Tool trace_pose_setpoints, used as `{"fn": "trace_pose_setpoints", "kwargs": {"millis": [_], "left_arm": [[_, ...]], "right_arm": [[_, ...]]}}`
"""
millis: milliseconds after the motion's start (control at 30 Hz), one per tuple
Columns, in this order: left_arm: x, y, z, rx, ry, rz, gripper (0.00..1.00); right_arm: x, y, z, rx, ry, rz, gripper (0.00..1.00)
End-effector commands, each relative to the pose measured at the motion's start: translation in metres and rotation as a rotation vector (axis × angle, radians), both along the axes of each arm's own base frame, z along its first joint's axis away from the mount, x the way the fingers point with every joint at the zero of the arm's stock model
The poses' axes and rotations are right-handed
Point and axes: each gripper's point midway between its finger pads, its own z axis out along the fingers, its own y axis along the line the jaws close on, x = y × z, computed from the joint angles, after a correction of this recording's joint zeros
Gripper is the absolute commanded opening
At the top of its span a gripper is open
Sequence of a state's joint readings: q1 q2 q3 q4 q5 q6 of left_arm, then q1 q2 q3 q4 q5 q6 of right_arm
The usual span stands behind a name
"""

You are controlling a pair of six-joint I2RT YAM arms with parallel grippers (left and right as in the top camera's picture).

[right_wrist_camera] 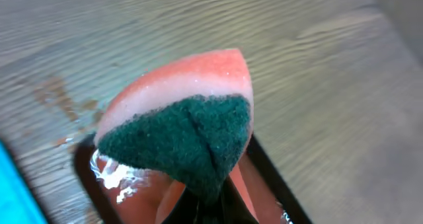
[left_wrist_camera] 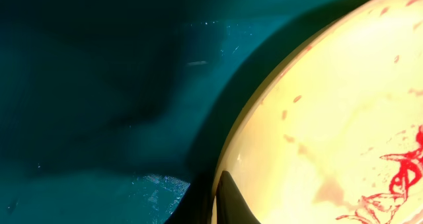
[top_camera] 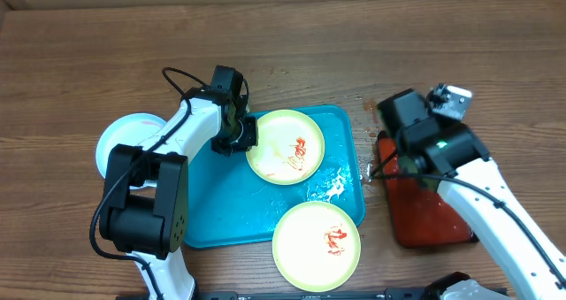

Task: Clean dirty plates on tray and stack at the side
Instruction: 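Grasp the sponge in the red tray with the right gripper and lift it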

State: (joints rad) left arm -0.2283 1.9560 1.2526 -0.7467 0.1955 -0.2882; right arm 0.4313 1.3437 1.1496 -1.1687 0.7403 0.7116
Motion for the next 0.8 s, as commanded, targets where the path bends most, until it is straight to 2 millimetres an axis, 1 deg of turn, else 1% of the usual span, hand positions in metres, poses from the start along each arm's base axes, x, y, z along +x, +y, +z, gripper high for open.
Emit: {"fn": "trace_pose_setpoints", "kwargs": {"millis": [0,100,767], "left_arm": [[-0.0193,0.0036,-0.0215,0.029,0.076,-0.003,0.04],[-0.0197,0.0037,-0.0216,0.029,0.078,-0.004,0.04],[-0.0211,0.0039,-0.0216,0.03,0.083,-0.003,0.04]], "right_arm": [[-0.0029,-0.017,0.0249,-0.059,-0.147,-0.133,0.04],[-0.0082,-0.0213,0.0253,-0.068,-0.15,-0.164,0.04],[-0.008,-0.0208,0.0249,-0.064,-0.149,-0.163,0.04]]}}
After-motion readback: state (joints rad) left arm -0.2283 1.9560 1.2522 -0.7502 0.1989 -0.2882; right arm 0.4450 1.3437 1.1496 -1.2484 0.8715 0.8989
